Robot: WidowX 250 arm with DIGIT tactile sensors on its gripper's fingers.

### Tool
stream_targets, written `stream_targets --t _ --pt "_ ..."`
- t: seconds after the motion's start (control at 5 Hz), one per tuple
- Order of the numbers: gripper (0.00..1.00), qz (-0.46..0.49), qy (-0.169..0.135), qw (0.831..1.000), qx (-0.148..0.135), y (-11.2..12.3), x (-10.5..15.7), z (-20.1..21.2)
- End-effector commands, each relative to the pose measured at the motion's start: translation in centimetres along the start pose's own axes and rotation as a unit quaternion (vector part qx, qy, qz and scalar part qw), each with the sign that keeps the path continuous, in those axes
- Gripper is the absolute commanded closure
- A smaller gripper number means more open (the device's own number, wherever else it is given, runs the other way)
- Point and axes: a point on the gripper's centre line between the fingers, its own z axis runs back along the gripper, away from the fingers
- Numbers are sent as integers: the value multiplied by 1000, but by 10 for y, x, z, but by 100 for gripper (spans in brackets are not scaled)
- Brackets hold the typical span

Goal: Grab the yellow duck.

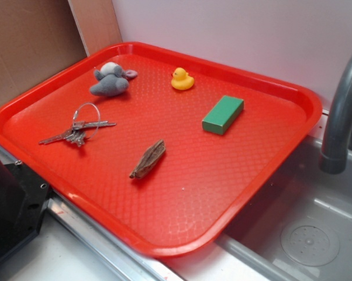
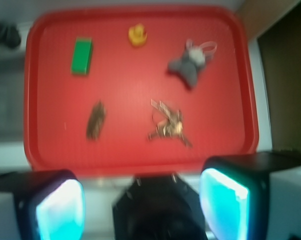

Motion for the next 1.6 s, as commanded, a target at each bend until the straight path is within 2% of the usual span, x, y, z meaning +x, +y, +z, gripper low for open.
stream_targets --t 0.0,0.2,0.4,0.6,0.8,1.0,1.2,1.4 --pt "0 76 -25 996 32 20 102 -7" --pt "0 81 -7 995 64 30 149 -51" --pt "0 57 -31 996 66 39 184 -94" --pt "0 45 -14 996 80 46 188 -128" --pt "0 28 29 996 79 42 176 -155" --pt "0 16 60 995 74 41 156 -172" --pt "0 15 76 993 89 43 148 -186" --pt "0 20 83 993 85 47 143 -196"
